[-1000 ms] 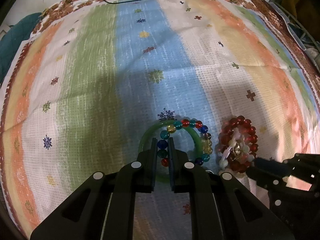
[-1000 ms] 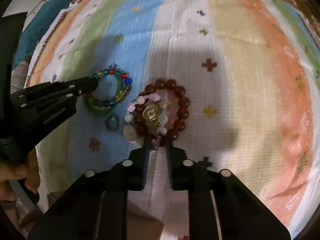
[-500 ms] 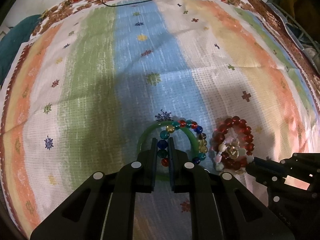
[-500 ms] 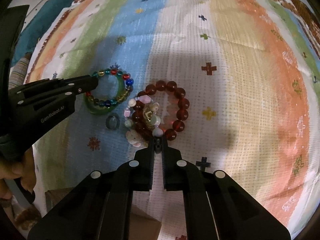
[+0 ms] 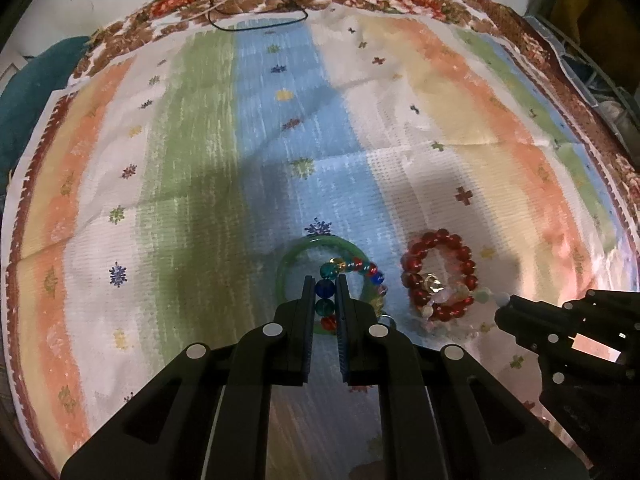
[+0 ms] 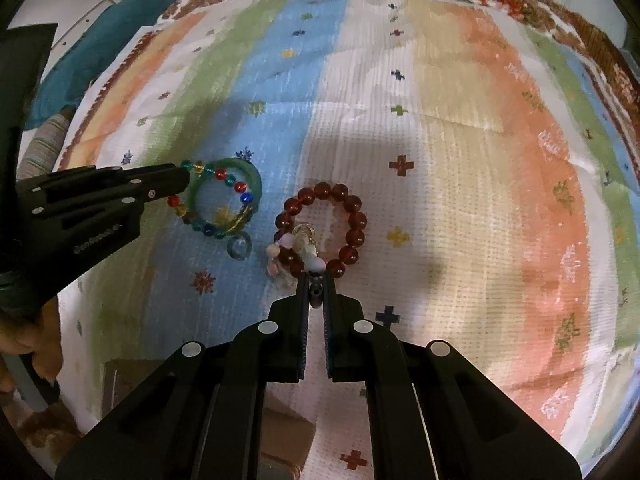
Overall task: Organize jewelry
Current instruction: 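Lift the multicolour bracelet with the left tool while the right tool lifts the white bracelet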
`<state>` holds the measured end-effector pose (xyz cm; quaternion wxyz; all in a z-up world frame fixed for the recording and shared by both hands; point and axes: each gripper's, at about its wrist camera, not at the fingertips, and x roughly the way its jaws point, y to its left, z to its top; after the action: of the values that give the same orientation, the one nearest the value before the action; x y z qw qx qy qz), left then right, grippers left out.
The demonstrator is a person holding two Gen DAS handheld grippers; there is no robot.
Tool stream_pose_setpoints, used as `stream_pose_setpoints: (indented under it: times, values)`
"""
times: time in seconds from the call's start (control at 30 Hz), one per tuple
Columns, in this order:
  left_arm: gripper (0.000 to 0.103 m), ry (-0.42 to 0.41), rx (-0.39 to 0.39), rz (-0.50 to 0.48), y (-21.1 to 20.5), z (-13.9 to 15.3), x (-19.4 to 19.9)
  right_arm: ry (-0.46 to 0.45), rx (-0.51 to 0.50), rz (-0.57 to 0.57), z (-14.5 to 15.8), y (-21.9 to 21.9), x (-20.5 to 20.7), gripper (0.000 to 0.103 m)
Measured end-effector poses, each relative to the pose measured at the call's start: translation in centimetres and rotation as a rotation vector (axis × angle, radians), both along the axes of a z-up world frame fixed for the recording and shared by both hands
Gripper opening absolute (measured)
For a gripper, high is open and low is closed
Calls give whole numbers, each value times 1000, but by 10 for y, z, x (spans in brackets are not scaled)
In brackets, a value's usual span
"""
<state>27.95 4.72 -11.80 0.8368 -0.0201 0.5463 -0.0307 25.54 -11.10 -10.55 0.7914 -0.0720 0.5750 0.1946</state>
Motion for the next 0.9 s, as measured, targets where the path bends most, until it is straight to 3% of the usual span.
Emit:
stream_pose_setpoints:
  times: [0.4, 0.9]
  values:
    - [9, -42, -20, 54, 3, 38, -27, -119, -1, 7, 35, -7, -20, 8]
    - [9, -112, -54, 19, -12, 72, -69, -225, 71, -5, 72, -21, -52, 8]
